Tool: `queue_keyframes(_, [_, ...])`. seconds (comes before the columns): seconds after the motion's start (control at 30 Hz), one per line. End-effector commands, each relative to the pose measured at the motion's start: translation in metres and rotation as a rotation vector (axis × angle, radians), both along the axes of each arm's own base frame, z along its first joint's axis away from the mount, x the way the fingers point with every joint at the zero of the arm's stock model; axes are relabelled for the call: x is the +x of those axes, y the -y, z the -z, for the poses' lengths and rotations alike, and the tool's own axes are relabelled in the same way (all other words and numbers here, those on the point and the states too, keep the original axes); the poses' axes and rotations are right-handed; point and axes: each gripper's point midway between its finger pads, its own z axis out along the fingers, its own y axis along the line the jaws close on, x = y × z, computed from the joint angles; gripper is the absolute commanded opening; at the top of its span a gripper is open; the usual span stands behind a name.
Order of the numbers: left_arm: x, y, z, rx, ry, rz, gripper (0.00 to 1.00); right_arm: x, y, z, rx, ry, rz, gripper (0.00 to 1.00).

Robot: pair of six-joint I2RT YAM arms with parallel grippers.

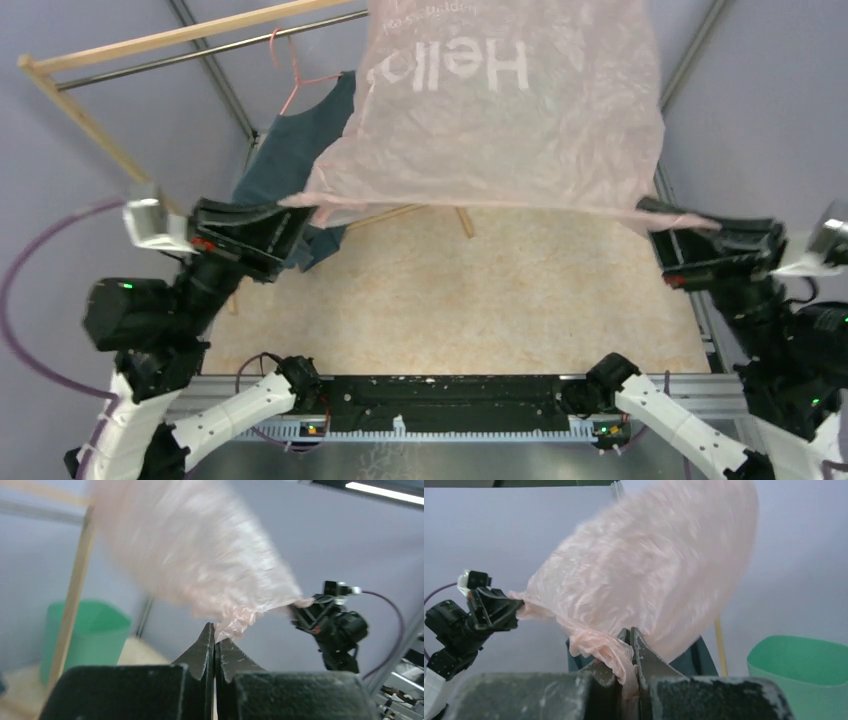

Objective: Put the trash bags into the trash bin

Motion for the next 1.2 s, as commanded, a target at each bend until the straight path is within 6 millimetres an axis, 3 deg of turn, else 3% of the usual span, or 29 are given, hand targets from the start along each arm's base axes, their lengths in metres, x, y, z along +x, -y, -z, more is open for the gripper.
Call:
queue_keyframes(0.0, [0.095,0.040,0.255,0.350,-0.602,-0.225,0.00,0.071,-0.050,0.219,-0.209,-0.488,-0.007,0.00])
queue_keyframes(0.03, [0.091,0.045,0.314,0.441,-0.722,-0.208,0.00,0.071,-0.062,0.272,-0.248,-0.599,-0.055,0.00])
queue_keyframes(0.07, [0.081,0.048,0.360,0.502,-0.834,-0.175,0.00,0.067,-0.069,0.314,-0.263,-0.698,-0.096,0.00])
queue_keyframes(0.1, [0.068,0.051,0.392,0.543,-0.919,-0.124,0.00,0.061,-0.073,0.344,-0.244,-0.783,-0.132,0.00])
queue_keyframes(0.13, [0.056,0.054,0.409,0.556,-0.962,-0.068,0.00,0.054,-0.077,0.364,-0.220,-0.830,-0.167,0.00])
queue_keyframes(0.17, [0.048,0.059,0.413,0.549,-0.964,-0.014,0.00,0.050,-0.079,0.360,-0.186,-0.809,-0.199,0.00])
queue_keyframes(0.2, [0.045,0.063,0.403,0.524,-0.926,0.025,0.00,0.049,-0.078,0.347,-0.162,-0.772,-0.201,0.00])
queue_keyframes(0.27, [0.049,0.067,0.356,0.452,-0.790,0.052,0.00,0.055,-0.070,0.309,-0.159,-0.692,-0.149,0.00])
queue_keyframes(0.33, [0.054,0.068,0.287,0.407,-0.632,0.049,0.00,0.063,-0.064,0.258,-0.226,-0.605,-0.095,0.00])
queue_keyframes(0.37, [0.053,0.069,0.243,0.393,-0.533,0.060,0.00,0.066,-0.062,0.224,-0.270,-0.541,-0.074,0.00])
queue_keyframes(0.4, [0.045,0.065,0.182,0.342,-0.425,0.081,0.00,0.066,-0.061,0.192,-0.285,-0.497,-0.069,0.00])
queue_keyframes(0.47, [0.025,0.060,0.110,0.289,-0.281,0.142,0.00,0.053,-0.057,0.118,-0.247,-0.367,-0.094,0.00])
queue_keyframes(0.53, [0.012,0.049,0.068,0.211,-0.192,0.149,0.00,0.031,-0.047,0.065,-0.165,-0.233,-0.120,0.00])
queue_keyframes(0.57, [0.013,0.043,0.061,0.176,-0.177,0.124,0.00,0.022,-0.042,0.053,-0.130,-0.185,-0.126,0.00])
queue_keyframes(0.6, [0.018,0.037,0.066,0.156,-0.187,0.085,0.00,0.020,-0.040,0.054,-0.112,-0.168,-0.122,0.00])
queue_keyframes(0.63, [0.031,0.034,0.087,0.154,-0.236,0.026,0.00,0.025,-0.039,0.066,-0.106,-0.180,-0.107,0.00])
queue_keyframes(0.67, [0.045,0.033,0.117,0.156,-0.322,-0.032,0.00,0.036,-0.041,0.092,-0.117,-0.231,-0.083,0.00])
queue_keyframes(0.73, [0.071,0.035,0.202,0.215,-0.525,-0.131,0.00,0.060,-0.049,0.175,-0.171,-0.419,-0.041,0.00])
queue_keyframes(0.77, [0.074,0.039,0.244,0.271,-0.615,-0.136,0.00,0.070,-0.059,0.249,-0.232,-0.567,-0.047,0.00])
queue_keyframes(0.8, [0.071,0.046,0.288,0.343,-0.693,-0.111,0.00,0.065,-0.064,0.280,-0.223,-0.634,-0.086,0.00])
queue_keyframes(0.83, [0.065,0.049,0.324,0.397,-0.761,-0.086,0.00,0.060,-0.071,0.340,-0.233,-0.753,-0.131,0.00])
queue_keyframes(0.87, [0.057,0.052,0.353,0.440,-0.823,-0.053,0.00,0.049,-0.077,0.368,-0.194,-0.818,-0.189,0.00])
queue_keyframes(0.9, [0.050,0.052,0.370,0.464,-0.857,-0.024,0.00,0.041,-0.080,0.375,-0.146,-0.837,-0.234,0.00])
queue_keyframes(0.93, [0.045,0.053,0.375,0.473,-0.864,-0.001,0.00,0.038,-0.078,0.369,-0.106,-0.817,-0.246,0.00])
queue_keyframes(1.0, [0.041,0.055,0.359,0.461,-0.813,0.028,0.00,0.040,-0.064,0.338,-0.073,-0.748,-0.178,0.00])
queue_keyframes(1.1, [0.048,0.058,0.300,0.432,-0.670,0.026,0.00,0.049,-0.049,0.270,-0.135,-0.621,-0.077,0.00])
queue_keyframes(1.17, [0.049,0.057,0.236,0.397,-0.570,0.030,0.00,0.053,-0.049,0.231,-0.223,-0.577,-0.056,0.00])
